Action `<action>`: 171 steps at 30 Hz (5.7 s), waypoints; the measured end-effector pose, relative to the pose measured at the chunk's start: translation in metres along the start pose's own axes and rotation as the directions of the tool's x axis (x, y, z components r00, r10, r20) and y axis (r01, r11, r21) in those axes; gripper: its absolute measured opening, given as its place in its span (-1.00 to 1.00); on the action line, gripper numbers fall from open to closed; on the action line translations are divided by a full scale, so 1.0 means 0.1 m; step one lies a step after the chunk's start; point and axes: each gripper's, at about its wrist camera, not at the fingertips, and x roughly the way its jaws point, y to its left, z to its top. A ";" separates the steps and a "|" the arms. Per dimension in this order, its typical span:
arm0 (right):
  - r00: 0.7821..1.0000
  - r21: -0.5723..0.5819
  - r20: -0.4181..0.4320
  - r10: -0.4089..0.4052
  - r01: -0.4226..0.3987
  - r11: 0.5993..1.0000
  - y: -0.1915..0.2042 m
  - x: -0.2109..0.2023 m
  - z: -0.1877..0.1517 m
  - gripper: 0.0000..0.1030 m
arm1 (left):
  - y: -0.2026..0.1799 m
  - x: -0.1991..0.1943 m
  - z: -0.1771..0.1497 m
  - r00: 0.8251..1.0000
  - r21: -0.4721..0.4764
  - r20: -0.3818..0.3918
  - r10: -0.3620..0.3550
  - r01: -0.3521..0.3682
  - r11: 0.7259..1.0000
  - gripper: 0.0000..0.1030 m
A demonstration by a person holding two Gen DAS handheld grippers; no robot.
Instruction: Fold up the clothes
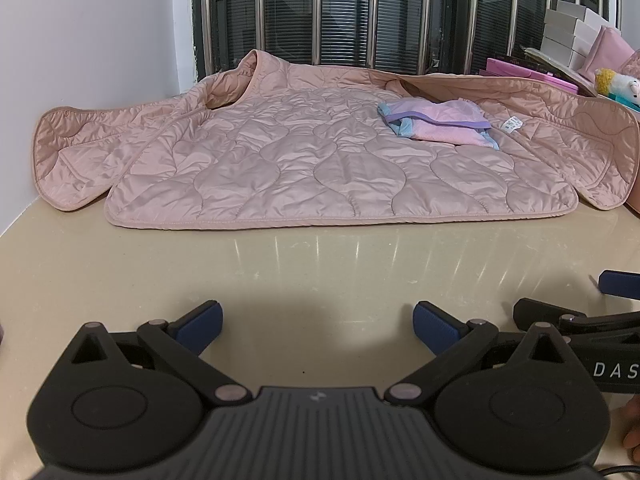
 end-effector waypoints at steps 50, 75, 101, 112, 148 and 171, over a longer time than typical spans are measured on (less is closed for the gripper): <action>1.000 0.001 -0.002 -0.008 0.008 1.000 0.00 0.01 0.00 1.00 | 0.00 0.02 0.01 1.000 -0.006 0.002 0.007 -0.007 1.000 0.99; 0.965 -0.016 0.257 0.048 -0.045 0.999 -0.69 -0.39 1.13 1.00 | 0.08 0.23 1.61 0.973 -0.057 0.142 -0.181 0.191 0.980 0.99; 0.941 0.156 0.233 0.246 -0.286 0.946 -1.41 1.19 2.25 -0.94 | -0.08 1.08 2.47 0.876 -0.207 0.140 -0.462 0.482 0.851 -1.00; 0.806 -0.102 0.485 0.339 -0.333 0.937 -1.04 -1.28 2.34 -0.94 | -0.19 -1.35 1.45 0.759 0.242 0.398 -0.516 0.456 0.857 0.58; 0.807 -0.151 0.587 0.062 0.034 0.988 -0.27 -1.83 2.85 -0.91 | 0.11 -0.73 2.39 0.804 -0.053 0.373 -0.463 0.517 0.855 0.25; 0.899 -0.667 -0.267 0.346 -0.431 0.607 1.87 0.42 0.73 -0.81 | 1.66 -1.09 0.14 0.971 -0.359 0.227 -0.076 0.156 0.920 0.58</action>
